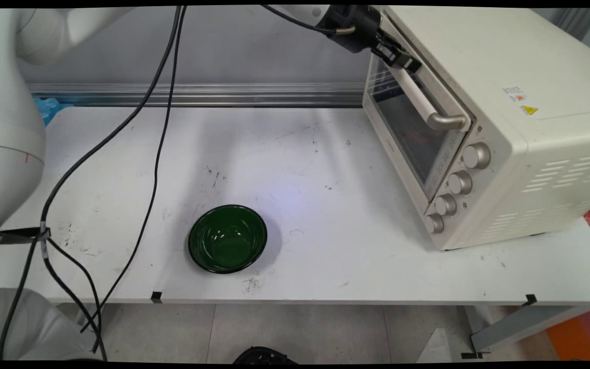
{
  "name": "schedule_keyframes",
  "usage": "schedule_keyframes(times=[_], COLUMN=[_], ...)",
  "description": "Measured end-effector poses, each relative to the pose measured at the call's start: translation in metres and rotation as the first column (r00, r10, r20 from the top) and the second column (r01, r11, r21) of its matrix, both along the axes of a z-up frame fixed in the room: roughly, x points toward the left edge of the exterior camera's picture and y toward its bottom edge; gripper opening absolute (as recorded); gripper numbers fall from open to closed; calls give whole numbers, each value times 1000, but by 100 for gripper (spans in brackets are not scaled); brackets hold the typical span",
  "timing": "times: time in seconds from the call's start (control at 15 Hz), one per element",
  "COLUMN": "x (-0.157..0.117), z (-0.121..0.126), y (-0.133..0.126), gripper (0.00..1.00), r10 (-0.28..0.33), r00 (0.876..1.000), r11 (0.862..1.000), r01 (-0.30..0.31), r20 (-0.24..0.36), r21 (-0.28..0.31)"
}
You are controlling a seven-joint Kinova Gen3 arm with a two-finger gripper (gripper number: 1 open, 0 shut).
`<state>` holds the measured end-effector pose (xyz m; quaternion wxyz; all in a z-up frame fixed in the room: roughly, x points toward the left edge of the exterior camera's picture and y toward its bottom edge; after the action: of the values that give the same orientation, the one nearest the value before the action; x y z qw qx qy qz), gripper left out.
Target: Open the oven
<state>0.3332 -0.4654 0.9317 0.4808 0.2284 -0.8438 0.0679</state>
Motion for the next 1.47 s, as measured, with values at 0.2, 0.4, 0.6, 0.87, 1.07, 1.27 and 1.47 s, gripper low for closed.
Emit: schedule_keyframes(times=[0.2, 0.4, 0.6, 0.87, 1.07, 1.27, 1.47], x=[3, 10, 17, 29, 39, 47, 55], z=[-2, -3, -4, -6, -9, -12, -15], y=[3, 10, 17, 29, 37, 43, 48], gripper=[0, 0, 0, 0, 0, 0, 0], r10=[-8, -15, -23, -37, -50, -62, -73], r00=[1000, 1000, 999, 998, 997, 995, 993], r11=[1000, 1000, 1000, 999, 999, 998, 997], r01=[8, 15, 23, 36, 49, 60, 71], r20=[7, 16, 26, 43, 59, 73, 89], r21=[3, 7, 13, 21, 24, 25, 25])
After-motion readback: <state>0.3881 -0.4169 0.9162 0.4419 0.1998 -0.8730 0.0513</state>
